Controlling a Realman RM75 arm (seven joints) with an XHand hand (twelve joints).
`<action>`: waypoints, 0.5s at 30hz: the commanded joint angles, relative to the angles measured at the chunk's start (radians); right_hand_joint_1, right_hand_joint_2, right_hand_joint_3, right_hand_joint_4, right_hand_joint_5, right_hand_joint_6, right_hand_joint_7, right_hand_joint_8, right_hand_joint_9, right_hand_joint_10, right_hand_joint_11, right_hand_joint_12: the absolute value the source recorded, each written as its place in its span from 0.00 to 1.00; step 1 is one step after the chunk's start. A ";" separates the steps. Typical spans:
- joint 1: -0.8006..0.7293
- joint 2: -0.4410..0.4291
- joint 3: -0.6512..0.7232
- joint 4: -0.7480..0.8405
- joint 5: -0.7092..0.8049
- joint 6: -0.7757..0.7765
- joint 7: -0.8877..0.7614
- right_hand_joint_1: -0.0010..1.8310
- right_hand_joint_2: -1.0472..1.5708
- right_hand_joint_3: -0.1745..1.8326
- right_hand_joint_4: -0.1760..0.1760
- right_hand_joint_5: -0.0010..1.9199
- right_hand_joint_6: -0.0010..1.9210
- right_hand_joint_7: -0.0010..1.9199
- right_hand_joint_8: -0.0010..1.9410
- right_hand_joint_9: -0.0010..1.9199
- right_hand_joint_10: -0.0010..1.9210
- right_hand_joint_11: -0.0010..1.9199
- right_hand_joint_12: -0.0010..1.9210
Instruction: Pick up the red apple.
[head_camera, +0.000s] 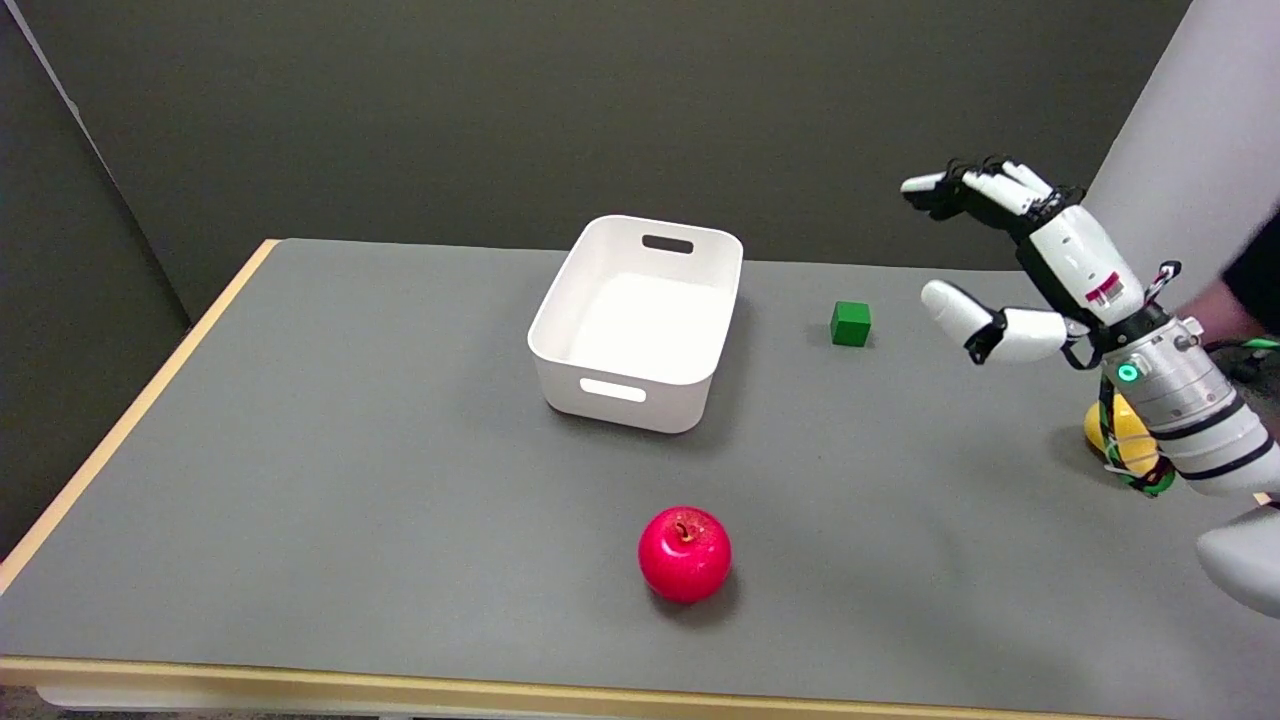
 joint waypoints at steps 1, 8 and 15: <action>-0.196 0.003 0.035 0.093 -0.115 0.102 0.172 0.25 0.65 0.54 0.80 0.17 0.34 0.26 0.29 0.24 0.52 0.11 0.70; -0.224 -0.086 0.033 0.106 -0.235 0.189 0.165 0.34 0.66 0.54 0.82 0.20 0.40 0.29 0.32 0.26 0.56 0.14 0.73; -0.257 -0.147 0.021 0.199 -0.410 0.161 -0.028 0.38 0.65 0.54 0.80 0.22 0.44 0.31 0.36 0.27 0.59 0.16 0.77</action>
